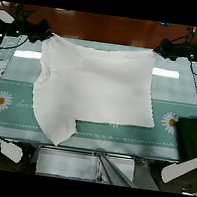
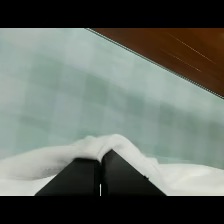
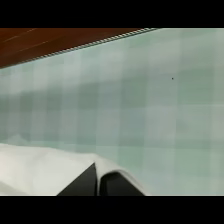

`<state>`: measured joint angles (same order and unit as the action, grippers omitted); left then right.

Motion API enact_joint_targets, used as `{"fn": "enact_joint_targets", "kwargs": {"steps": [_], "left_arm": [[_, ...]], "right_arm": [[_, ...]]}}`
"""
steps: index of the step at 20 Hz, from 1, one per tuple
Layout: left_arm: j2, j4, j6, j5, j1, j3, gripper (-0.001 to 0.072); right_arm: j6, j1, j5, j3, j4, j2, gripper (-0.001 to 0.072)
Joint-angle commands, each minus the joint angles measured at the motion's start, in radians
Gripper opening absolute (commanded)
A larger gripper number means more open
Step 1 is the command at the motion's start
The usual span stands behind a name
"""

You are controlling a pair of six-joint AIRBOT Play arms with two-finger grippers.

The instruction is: Fold the shirts.

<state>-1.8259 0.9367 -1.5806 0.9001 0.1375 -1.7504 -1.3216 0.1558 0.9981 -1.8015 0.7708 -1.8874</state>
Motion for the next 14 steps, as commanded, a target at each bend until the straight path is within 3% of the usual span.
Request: {"fn": "enact_joint_targets", "kwargs": {"steps": [1,8,12,14], "left_arm": [[-0.089,-0.003,-0.028,0.053,0.000,-0.071,0.0016],[-0.063,0.005,0.135,0.495,0.054,-0.071,0.0017],[-0.037,0.140,0.147,0.662,0.062,-0.064,0.0017],[-0.031,0.191,0.129,0.694,0.061,-0.037,0.0016]], "right_arm": [[-0.031,-0.002,0.013,-0.080,-0.006,-0.094,0.0021],[-0.027,0.068,0.303,-0.080,-0.003,-0.093,0.0021],[-0.026,0.081,0.488,-0.078,0.114,-0.094,0.0021],[-0.026,0.062,0.502,-0.078,0.163,-0.094,0.0021]]}}
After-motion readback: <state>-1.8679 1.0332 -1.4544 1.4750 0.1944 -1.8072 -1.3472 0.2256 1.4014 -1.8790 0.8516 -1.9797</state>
